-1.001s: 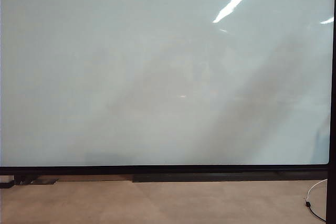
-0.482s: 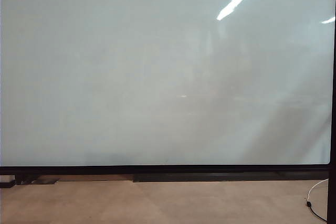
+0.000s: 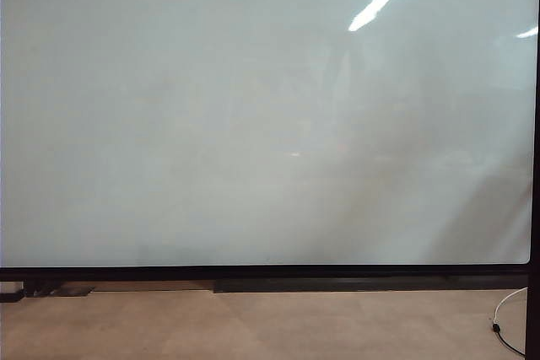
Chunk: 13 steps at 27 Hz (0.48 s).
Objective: Pick up the pen on the shelf to the right of the whiteboard and draw a rectangle.
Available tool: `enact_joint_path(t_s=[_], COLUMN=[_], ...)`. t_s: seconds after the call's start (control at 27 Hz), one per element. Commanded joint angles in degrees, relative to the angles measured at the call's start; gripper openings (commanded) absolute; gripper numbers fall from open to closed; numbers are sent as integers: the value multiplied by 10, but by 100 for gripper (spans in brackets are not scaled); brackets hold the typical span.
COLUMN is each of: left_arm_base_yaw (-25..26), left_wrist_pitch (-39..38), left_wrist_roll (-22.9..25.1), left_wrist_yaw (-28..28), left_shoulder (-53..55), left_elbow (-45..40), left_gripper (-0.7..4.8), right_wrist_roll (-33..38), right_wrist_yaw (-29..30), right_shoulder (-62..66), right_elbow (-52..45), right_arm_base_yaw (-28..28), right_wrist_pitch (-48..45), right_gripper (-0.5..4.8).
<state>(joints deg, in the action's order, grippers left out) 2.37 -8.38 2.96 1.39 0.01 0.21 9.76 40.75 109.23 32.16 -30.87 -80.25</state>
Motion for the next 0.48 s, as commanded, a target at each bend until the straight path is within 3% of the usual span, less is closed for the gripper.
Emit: enact_joint_path(t_s=[0.04,0.48], left_arm_base_yaw=[0,0], left_wrist_pitch=[7,7], left_wrist_roll=[0,0], left_wrist_yaw=[1,1], left_shoulder=[0,0], left_elbow=[2,2], left_gripper=[-5,-5], right_wrist_roll=[-2,-6], right_wrist_yaw=[3,3], right_shoulder=[12,42], right_elbow=[20,95], right_arm_base_yaw=[1,22], right_wrist_pitch=[-8,52], right_gripper=[316,315])
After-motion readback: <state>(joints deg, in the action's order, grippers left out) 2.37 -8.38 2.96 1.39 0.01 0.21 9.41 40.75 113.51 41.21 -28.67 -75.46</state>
